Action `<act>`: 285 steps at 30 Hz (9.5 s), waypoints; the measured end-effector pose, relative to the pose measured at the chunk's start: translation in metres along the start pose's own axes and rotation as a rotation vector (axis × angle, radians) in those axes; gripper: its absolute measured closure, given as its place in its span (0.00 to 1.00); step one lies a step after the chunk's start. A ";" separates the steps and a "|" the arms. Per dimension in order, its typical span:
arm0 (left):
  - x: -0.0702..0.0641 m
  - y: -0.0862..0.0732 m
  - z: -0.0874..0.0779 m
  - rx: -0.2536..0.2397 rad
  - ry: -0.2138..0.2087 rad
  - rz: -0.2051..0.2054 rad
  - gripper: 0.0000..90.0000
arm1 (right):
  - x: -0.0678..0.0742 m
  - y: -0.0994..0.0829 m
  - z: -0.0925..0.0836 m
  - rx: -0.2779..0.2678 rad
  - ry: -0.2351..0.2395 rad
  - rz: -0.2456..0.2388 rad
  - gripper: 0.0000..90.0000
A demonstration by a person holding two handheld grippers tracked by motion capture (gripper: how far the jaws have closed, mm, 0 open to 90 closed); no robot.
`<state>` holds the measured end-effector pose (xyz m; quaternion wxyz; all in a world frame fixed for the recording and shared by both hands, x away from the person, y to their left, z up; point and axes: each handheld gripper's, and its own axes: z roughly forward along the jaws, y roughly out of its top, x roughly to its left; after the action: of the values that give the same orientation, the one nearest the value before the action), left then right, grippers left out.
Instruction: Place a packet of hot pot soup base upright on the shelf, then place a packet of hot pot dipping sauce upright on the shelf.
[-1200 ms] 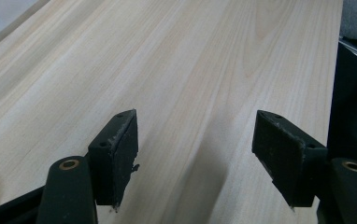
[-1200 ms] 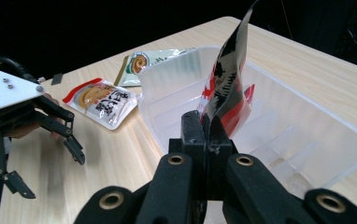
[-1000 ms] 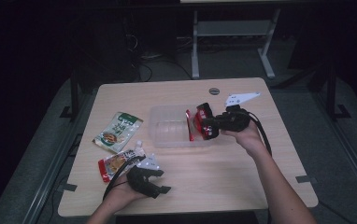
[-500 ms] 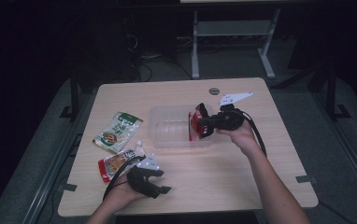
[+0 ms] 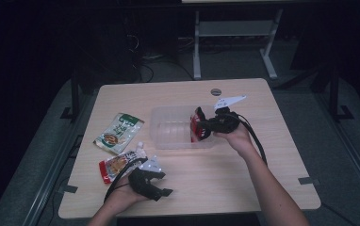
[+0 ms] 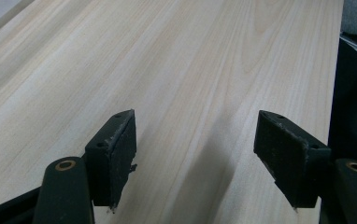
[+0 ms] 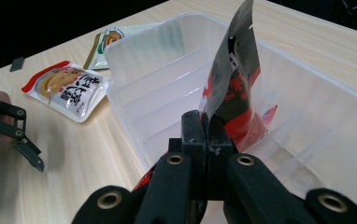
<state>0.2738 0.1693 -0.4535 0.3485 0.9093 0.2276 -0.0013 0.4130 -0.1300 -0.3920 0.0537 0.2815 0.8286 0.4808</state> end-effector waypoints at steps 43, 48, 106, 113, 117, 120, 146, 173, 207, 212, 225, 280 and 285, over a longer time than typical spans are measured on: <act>0.000 0.000 -0.006 -0.017 0.017 0.010 0.32 | 0.033 -0.022 -0.039 0.022 -0.071 -0.007 0.31; -0.001 0.000 -0.007 -0.016 0.015 0.014 0.32 | 0.043 -0.031 -0.044 0.045 -0.039 -0.038 0.33; 0.029 -0.078 -0.115 -0.066 0.280 -0.244 0.52 | 0.079 -0.119 -0.052 0.191 -0.073 -0.088 0.19; 0.042 -0.094 -0.130 -0.084 0.329 -0.304 0.65 | 0.081 -0.118 -0.051 0.195 -0.071 -0.110 0.19; 0.049 -0.100 -0.136 -0.096 0.368 -0.331 0.75 | 0.081 -0.118 -0.050 0.197 -0.068 -0.118 0.19; 0.062 -0.100 -0.143 -0.133 0.393 -0.357 0.96 | 0.082 -0.118 -0.048 0.203 -0.067 -0.112 0.19; 0.097 -0.056 -0.082 -0.001 0.362 -0.290 1.00 | 0.082 -0.118 -0.050 0.200 -0.084 -0.111 0.19; 0.086 -0.028 -0.048 0.110 0.239 -0.183 1.00 | 0.081 -0.118 -0.046 0.210 -0.078 -0.108 0.19; 0.016 0.028 0.006 0.128 0.037 -0.017 1.00 | 0.082 -0.118 -0.048 0.210 -0.085 -0.111 0.19; 0.021 0.020 -0.020 0.077 0.062 -0.048 1.00 | 0.081 -0.118 -0.049 0.208 -0.087 -0.112 0.19; 0.027 -0.036 -0.060 0.084 0.148 -0.165 1.00 | 0.081 -0.118 -0.047 0.211 -0.087 -0.112 0.19; -0.006 0.045 0.037 0.087 0.006 0.072 1.00 | 0.084 -0.109 -0.025 0.288 0.071 0.022 0.16; -0.004 0.045 0.040 0.093 0.000 0.059 1.00 | 0.085 -0.109 -0.020 0.298 0.091 0.017 0.17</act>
<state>0.2951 0.1130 -0.4541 0.3057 0.9308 0.2005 -0.0016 0.2893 -0.1421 -0.4561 -0.0302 0.2715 0.8899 0.3654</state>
